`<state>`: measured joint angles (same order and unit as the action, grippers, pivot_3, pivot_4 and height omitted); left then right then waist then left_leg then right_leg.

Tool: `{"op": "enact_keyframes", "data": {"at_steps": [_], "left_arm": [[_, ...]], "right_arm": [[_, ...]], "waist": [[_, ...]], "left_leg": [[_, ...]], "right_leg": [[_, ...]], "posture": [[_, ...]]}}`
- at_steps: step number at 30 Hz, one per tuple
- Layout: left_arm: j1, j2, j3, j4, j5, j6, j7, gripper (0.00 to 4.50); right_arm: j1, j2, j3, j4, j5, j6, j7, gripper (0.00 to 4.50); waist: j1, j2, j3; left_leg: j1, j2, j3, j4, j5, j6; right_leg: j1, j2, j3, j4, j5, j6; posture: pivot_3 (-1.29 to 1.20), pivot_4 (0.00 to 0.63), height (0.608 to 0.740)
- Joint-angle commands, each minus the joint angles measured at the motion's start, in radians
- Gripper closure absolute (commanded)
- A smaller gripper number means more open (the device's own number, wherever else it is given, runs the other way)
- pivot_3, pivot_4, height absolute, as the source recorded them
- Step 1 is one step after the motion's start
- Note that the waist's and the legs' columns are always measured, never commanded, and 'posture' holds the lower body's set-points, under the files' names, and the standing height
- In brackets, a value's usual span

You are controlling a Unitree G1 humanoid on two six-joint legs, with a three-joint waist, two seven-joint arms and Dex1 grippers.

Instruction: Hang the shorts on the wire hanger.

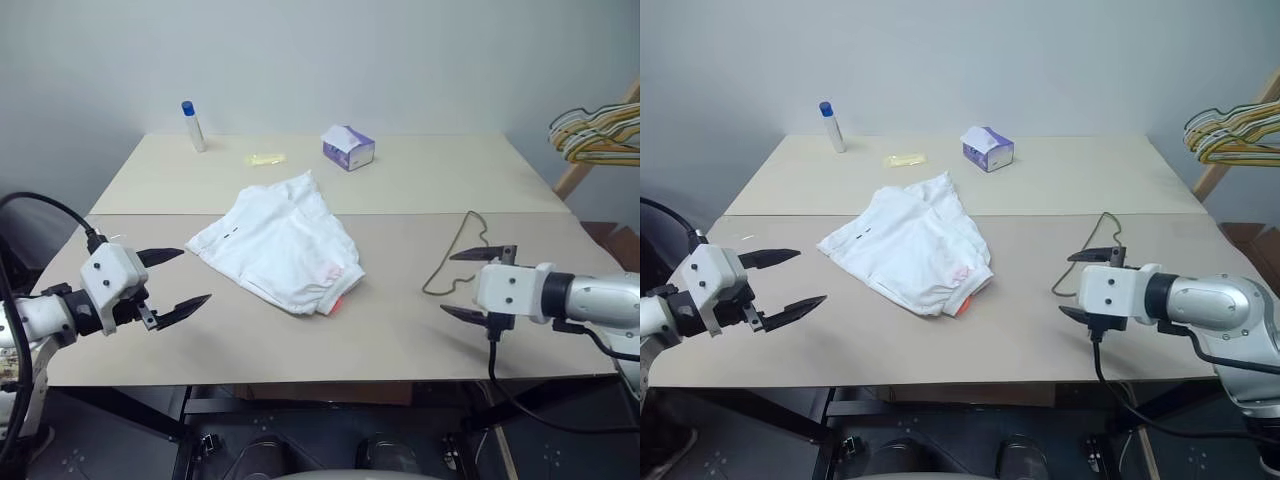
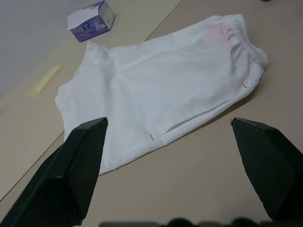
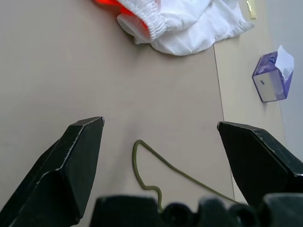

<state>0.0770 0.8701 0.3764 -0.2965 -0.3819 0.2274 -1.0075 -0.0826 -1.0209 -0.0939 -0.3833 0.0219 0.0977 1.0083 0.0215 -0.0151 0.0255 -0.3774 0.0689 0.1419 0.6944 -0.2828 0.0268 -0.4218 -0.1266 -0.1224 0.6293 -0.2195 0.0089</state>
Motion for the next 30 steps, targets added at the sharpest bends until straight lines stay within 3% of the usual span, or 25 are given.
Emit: {"op": "enact_keyframes", "data": {"at_steps": [1,12,17,25,30], "left_arm": [[-0.014,0.003,0.025,-0.034,-0.029,0.015,0.016,0.00],[-0.007,0.009,0.013,-0.029,-0.010,0.004,0.027,0.00],[0.006,0.028,-0.005,-0.011,0.017,-0.004,0.005,0.00],[0.062,0.058,-0.056,0.003,0.060,-0.014,-0.046,0.00],[0.090,0.103,-0.113,0.033,0.118,-0.053,-0.093,0.00]], "right_arm": [[-0.025,-0.014,-0.015,-0.012,0.004,-0.018,0.002,0.04],[-0.051,-0.003,0.005,-0.020,0.004,-0.014,0.000,0.04],[-0.140,0.066,0.082,-0.055,0.001,0.021,-0.034,0.04],[-0.294,0.183,0.410,-0.153,-0.166,0.256,-0.001,0.04],[-0.377,0.373,0.619,-0.191,-0.261,0.445,-0.034,0.04]], "waist": [[0.002,0.000,0.000],[0.014,0.000,0.000],[0.014,0.000,0.000],[-0.001,0.001,0.000],[-0.019,0.001,0.000]], "left_leg": [[0.000,0.000,0.000,0.000,0.000,0.000],[0.000,0.000,0.000,0.000,0.000,0.000],[0.001,0.000,0.000,0.000,0.000,0.000],[-0.001,0.000,0.000,0.000,0.000,0.000],[-0.002,0.000,0.001,0.000,0.000,0.000]], "right_leg": [[0.000,0.000,0.000,0.000,0.000,0.000],[0.000,0.000,0.000,0.000,0.000,0.000],[0.000,0.000,0.000,0.000,0.000,0.000],[-0.001,0.000,0.000,0.000,0.000,0.000],[-0.003,0.000,0.000,0.001,0.000,-0.001]], "posture": [[0.10,0.000,0.740],[0.09,0.000,0.740],[0.07,0.000,0.740],[0.01,0.000,0.740],[-0.01,0.000,0.740]]}}
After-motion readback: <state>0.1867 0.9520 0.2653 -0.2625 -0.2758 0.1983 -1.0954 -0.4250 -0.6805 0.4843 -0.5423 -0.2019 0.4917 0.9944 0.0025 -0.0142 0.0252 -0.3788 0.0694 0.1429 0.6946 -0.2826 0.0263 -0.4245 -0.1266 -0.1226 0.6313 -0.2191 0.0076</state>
